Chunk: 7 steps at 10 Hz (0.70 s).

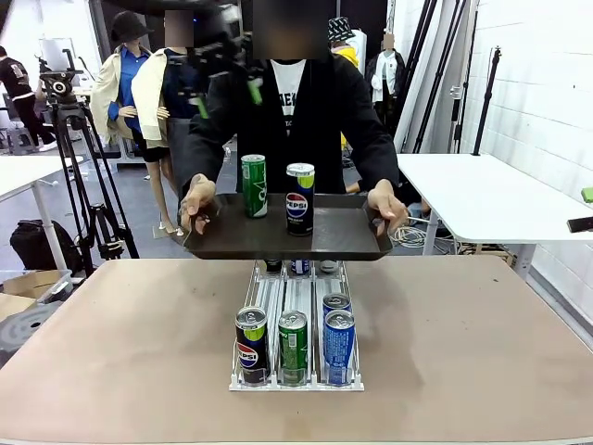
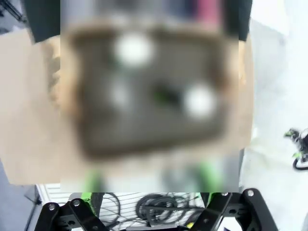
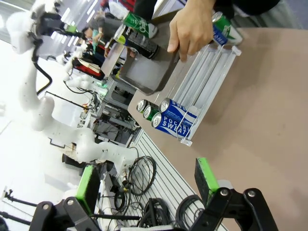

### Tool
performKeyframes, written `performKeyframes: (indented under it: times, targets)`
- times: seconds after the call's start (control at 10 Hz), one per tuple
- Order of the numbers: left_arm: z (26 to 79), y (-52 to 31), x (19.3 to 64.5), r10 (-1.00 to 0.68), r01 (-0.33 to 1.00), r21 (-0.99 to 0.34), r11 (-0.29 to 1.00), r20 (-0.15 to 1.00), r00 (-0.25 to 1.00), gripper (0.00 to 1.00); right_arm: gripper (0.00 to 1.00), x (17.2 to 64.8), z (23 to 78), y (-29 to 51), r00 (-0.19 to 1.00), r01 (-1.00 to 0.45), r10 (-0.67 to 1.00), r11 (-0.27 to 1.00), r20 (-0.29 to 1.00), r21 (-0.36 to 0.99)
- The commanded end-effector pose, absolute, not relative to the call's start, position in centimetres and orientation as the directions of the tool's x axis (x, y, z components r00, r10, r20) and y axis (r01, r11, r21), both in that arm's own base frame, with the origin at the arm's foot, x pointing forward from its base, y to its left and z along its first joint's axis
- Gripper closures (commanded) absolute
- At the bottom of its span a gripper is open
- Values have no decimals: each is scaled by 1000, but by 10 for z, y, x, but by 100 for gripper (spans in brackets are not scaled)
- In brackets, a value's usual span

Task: Retrieve and hand over the desired beverage to the person.
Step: Place the picked can on the Handle tray extended by the person.

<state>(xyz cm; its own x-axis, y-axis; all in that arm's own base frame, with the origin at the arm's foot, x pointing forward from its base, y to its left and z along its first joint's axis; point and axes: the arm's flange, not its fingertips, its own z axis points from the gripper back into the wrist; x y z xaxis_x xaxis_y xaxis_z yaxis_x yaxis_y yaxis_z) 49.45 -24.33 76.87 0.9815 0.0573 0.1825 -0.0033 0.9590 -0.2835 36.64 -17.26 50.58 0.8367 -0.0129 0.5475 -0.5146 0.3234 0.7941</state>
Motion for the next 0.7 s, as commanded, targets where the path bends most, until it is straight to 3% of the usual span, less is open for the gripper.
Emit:
performKeyframes:
  times: [0.0, 0.3, 0.6]
  targets:
    - [709, -152, 454, 120, -49, -429, 902, 140, 983, 0, 0, 365, 504, -170, 833, -516, -19, 331, 553, 790]
    - [670, -47, 423, 177, -112, -612, 783, 46, 983, 0, 0, 365, 504, -170, 833, -516, -19, 331, 553, 790]
    - [614, 23, 449, 72, -121, -713, 691, -99, 992, 0, 0, 365, 504, -170, 833, -516, -19, 331, 553, 790]
